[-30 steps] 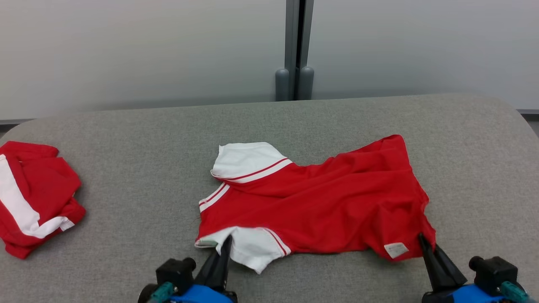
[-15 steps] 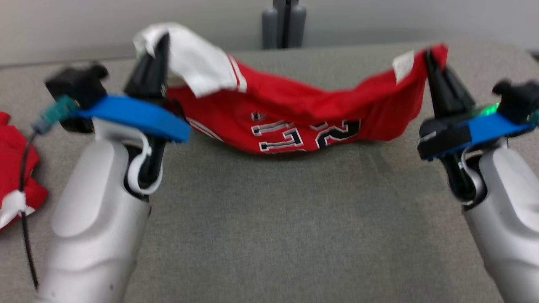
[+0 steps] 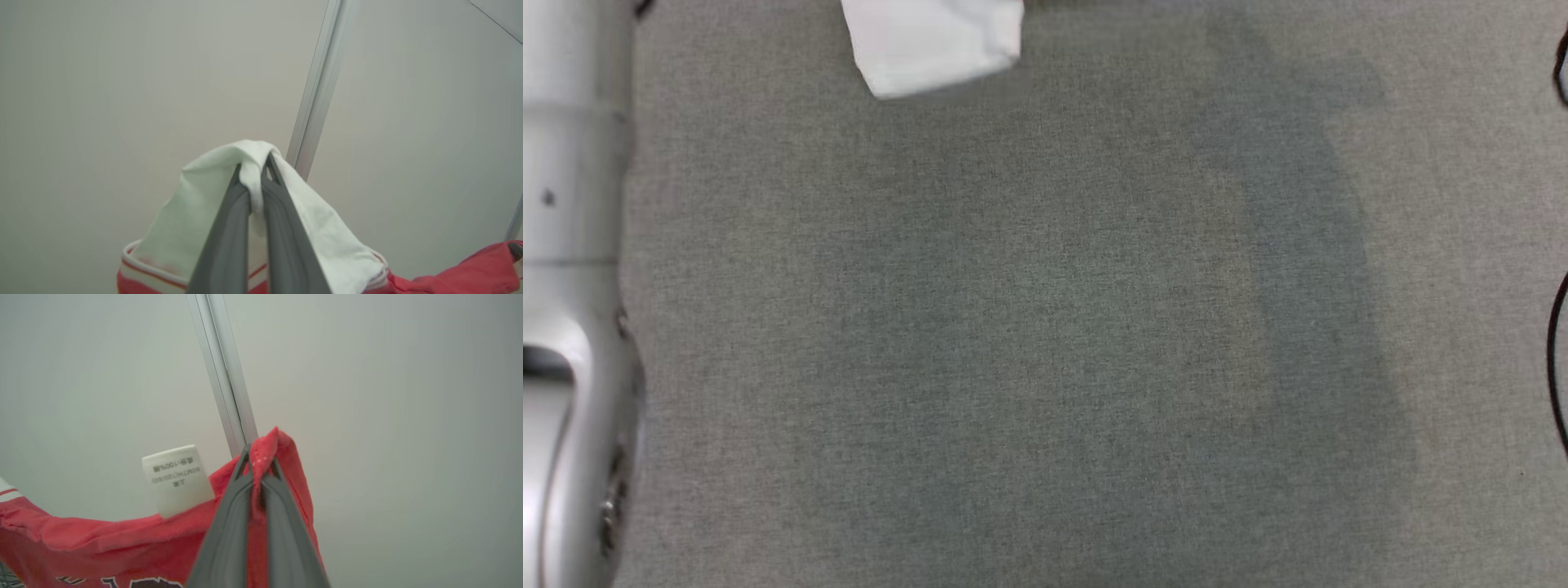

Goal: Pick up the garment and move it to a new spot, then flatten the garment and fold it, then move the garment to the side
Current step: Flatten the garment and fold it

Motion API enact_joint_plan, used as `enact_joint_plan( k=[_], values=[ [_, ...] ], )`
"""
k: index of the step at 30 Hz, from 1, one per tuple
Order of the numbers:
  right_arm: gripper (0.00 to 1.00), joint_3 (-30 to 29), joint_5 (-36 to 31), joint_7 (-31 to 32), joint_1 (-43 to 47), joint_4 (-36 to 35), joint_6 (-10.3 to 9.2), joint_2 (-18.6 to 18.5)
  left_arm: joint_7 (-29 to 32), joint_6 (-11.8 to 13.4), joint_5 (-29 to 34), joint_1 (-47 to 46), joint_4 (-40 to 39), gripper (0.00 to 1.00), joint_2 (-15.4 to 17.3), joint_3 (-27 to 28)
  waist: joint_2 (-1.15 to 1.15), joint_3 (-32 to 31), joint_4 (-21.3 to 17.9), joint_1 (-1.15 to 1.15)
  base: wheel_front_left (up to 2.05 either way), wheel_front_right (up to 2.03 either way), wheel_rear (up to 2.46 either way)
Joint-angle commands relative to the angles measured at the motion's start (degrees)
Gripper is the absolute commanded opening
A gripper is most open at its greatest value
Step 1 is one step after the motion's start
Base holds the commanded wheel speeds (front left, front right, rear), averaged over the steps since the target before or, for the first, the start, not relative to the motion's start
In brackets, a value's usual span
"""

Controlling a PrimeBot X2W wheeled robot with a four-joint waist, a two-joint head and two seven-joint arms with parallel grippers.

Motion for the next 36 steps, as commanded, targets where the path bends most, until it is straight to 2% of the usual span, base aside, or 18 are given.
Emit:
enact_joint_plan(
  k=[1, 7, 14, 18, 22, 28, 32, 36],
  values=[
    [0.0, 0.5, 0.1, -0.6, -2.6, 0.8, 0.03, -0.2, -1.0, -0.4, 0.0, -3.3, 1.4, 0.0, -0.2, -0.2, -0.02, 0.2, 0.0, -0.02, 0.0, 0.0, 0.0],
    [0.0, 3.8, 1.1, -1.6, -7.3, 4.4, 0.03, -0.8, -5.1, -0.5, -0.9, -9.9, 6.5, 0.0, -1.5, -3.5, -0.02, 0.9, 0.2, -0.02, 0.0, 0.0, 0.0],
    [0.0, 8.1, 4.0, -2.0, 3.2, 4.1, 0.02, -1.8, -8.6, -0.5, -5.4, 1.2, 6.7, 0.0, -1.1, -9.1, -0.02, -0.1, 0.8, -0.02, 0.0, 0.0, 0.0],
    [0.0, 9.7, 4.6, -2.0, 14.4, -0.4, 0.03, -1.7, -9.7, -0.5, -7.7, 13.6, 4.2, 0.0, 0.2, -10.0, -0.02, -1.7, 0.4, -0.02, 0.0, 0.0, 0.0],
    [0.0, 10.8, 4.8, -2.0, 27.3, -5.4, 0.02, -2.5, -9.9, -0.5, -7.1, 28.3, -2.4, 0.0, 0.9, -7.6, -0.02, -4.2, 0.6, -0.02, 0.0, 0.0, 0.0],
    [0.0, 10.2, 5.9, -2.0, 44.7, -12.5, 0.03, -3.3, -9.9, 0.7, -5.0, 50.1, -13.8, 0.0, -2.1, -0.5, -0.02, -8.6, 0.8, -0.02, 0.0, 0.0, 0.0],
    [0.0, 9.3, 6.7, -2.0, 55.2, -15.9, 0.03, -3.6, -9.9, 0.6, -3.6, 62.8, -18.9, 0.0, -4.2, 1.7, -0.02, -11.9, 1.3, -0.02, 0.0, 0.0, 0.0],
    [0.0, 7.5, 5.8, -2.0, 66.0, -18.7, 0.02, -4.0, -9.9, 2.1, -3.2, 76.6, -24.5, 0.0, -5.4, 3.7, -0.02, -15.7, 1.1, -0.02, 0.0, 0.0, 0.0]
  ],
)
